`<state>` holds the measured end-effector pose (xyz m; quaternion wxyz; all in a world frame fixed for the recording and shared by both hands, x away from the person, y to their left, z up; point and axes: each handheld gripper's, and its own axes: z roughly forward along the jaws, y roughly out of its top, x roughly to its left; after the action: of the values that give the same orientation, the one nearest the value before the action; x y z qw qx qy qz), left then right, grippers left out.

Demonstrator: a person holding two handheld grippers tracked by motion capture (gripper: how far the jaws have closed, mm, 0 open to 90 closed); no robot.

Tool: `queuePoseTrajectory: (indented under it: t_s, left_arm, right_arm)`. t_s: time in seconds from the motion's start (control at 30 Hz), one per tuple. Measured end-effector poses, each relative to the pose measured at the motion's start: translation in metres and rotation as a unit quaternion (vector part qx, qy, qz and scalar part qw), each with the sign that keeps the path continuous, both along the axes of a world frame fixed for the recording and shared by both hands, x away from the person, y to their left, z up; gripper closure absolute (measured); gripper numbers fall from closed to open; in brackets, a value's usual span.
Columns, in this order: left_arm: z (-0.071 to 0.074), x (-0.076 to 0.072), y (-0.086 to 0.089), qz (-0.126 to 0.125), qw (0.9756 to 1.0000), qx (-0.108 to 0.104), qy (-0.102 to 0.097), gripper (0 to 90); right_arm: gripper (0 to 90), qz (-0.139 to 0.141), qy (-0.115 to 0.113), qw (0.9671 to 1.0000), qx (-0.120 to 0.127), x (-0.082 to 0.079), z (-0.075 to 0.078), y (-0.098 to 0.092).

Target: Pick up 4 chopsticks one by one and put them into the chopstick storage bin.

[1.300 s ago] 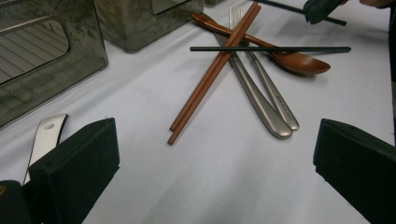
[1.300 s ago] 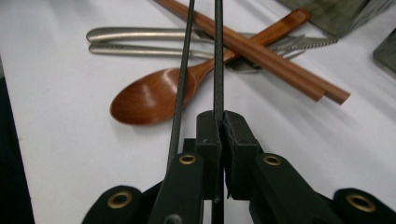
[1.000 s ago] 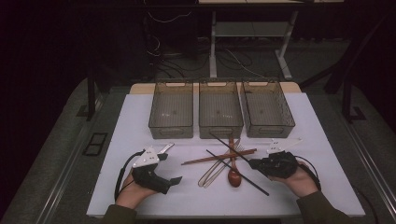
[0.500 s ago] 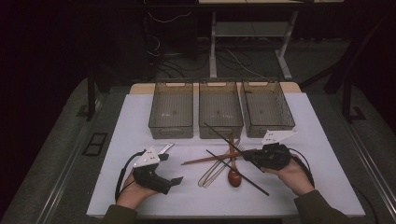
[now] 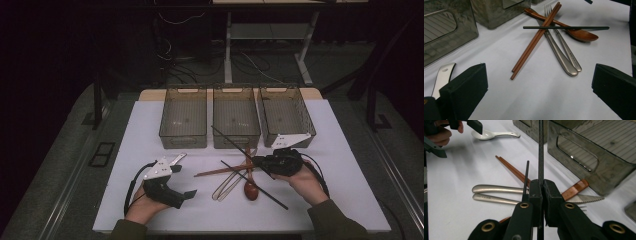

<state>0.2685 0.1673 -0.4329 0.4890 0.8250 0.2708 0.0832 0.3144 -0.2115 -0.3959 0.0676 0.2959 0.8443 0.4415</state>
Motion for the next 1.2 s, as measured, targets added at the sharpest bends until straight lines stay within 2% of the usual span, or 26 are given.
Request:
queuePoseTrajectory:
  t_s: [0.3,0.73,0.9,1.07,1.2]
  left_arm:
    - [0.001,0.0,0.0,0.0,1.0,-0.003,0.0,0.0]
    - [0.0,-0.001,-0.001,-0.001,1.0,-0.005,-0.001,0.0]
    - [0.003,-0.002,-0.002,0.001,0.9999,-0.013,-0.008,0.0]
    - [0.002,-0.001,-0.001,0.005,0.9999,-0.014,-0.004,0.0]
    - [0.003,-0.001,-0.001,0.008,0.9998,-0.02,-0.005,0.0]
  right_arm:
    - [84.9,0.003,-0.004,0.9999,0.016,0.009,0.006,0.009]
    - [84.9,0.009,-0.007,0.9999,0.01,0.017,0.011,0.022]
    - [84.9,0.01,-0.008,0.9998,0.016,0.023,0.015,0.026]
    - [84.9,0.012,-0.013,0.9995,0.026,0.029,0.02,0.032]
    - [84.9,0.009,-0.014,0.9996,0.025,0.032,0.021,0.037]
